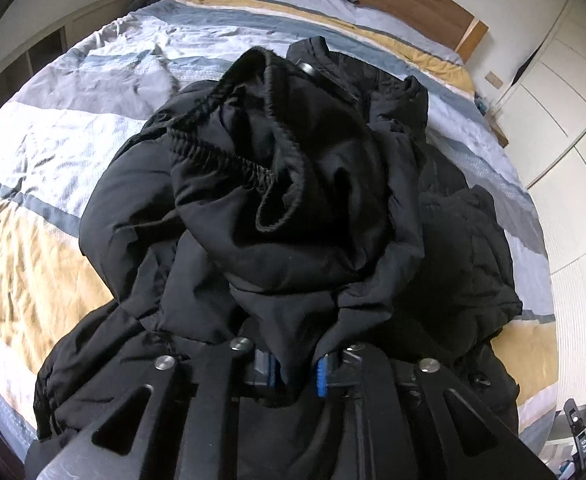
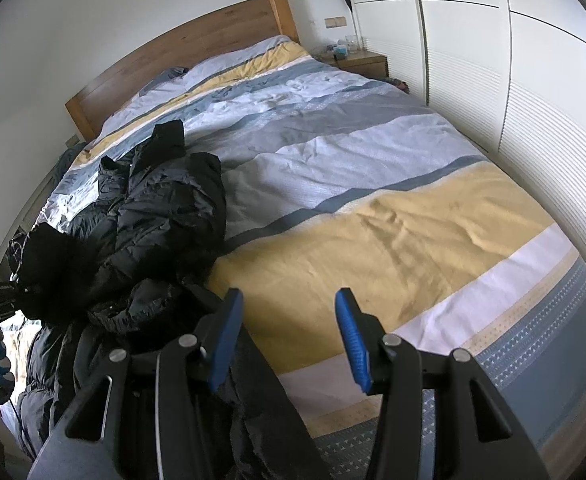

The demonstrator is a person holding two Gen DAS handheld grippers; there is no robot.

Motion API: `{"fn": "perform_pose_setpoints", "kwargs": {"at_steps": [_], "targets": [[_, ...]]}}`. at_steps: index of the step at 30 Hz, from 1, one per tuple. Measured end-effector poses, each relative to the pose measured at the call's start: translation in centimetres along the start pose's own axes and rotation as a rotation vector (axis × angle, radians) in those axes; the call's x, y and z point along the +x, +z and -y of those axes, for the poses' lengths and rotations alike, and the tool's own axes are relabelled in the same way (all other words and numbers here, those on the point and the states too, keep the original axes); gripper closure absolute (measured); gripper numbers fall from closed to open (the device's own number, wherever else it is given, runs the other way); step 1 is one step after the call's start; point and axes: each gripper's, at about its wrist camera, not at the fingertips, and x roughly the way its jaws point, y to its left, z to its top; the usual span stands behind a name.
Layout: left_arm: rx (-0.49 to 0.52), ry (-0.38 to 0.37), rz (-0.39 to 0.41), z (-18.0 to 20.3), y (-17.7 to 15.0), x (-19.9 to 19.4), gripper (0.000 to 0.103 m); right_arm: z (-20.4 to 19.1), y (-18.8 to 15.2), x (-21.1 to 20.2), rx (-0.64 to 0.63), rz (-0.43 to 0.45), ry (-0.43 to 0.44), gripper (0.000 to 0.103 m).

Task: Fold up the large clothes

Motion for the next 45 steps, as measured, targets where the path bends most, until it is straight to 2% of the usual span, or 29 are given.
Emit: {"fn": "perform_pose_setpoints", "kwargs": {"at_steps": [1,4,7,10,14,18,22,24,28,32,36,39,41,45], "targets": [[-0.001,-0.009,-0.004,0.1,-0.1,-0.1,0.076,0.0,0.1,0.1,-0.001,0.001,0.001,0.057],[-0.001,-0.044,-0.011,0.5,-0.5,-0.8,0.062,0.2,-0.1,-0.5,-0.01,0.008,0.006,0.057],[0.015,-0.057,0.004,0.7,-0.7,-2.1,0.057,-0.2,-0.1,-1.2,-0.026,0.015,0.011,0.057],[0.024,-0.066,0.027,0.5,-0.3,-3.7,0.056,-1.2,0.0,-1.7,-0.04,0.017,0.025,0.057],[0.037,-0.029,0.074,-0.7,1.4,-6.3,0.056,-4.0,0.8,-2.3,-0.08,0.023,0.062,0.057],[0.049,-0.003,0.131,-1.7,3.5,-8.7,0.056,-8.1,2.1,-2.0,-0.142,0.035,0.108,0.057],[0.097,0.073,0.165,-3.4,5.1,-9.2,0.056,-13.1,3.6,-0.1,-0.209,0.019,0.165,0.057],[0.106,0.11,0.163,-5.2,5.8,-8.4,0.056,-16.0,4.2,1.2,-0.25,0.011,0.198,0.057],[0.081,0.115,0.152,-8.9,7.3,-6.5,0.056,-23.3,5.4,3.7,-0.349,0.001,0.306,0.057],[0.067,0.078,0.156,-11.3,9.1,-3.6,0.056,-30.2,5.8,6.7,-0.453,-0.018,0.433,0.057],[0.095,0.025,0.162,-12.0,10.3,-0.1,0.056,-36.4,4.9,11.1,-0.583,-0.077,0.539,0.057],[0.092,-0.025,0.132,-12.6,10.4,2.4,0.057,-38.6,3.6,14.3,-0.648,-0.15,0.576,0.057],[0.075,-0.042,0.092,-12.8,9.9,3.6,0.057,-38.8,2.6,15.5,-0.686,-0.195,0.571,0.057],[0.081,0.0,0.011,-12.8,7.8,5.4,0.056,-36.4,1.7,16.9,-0.686,-0.302,0.536,0.057]]}}
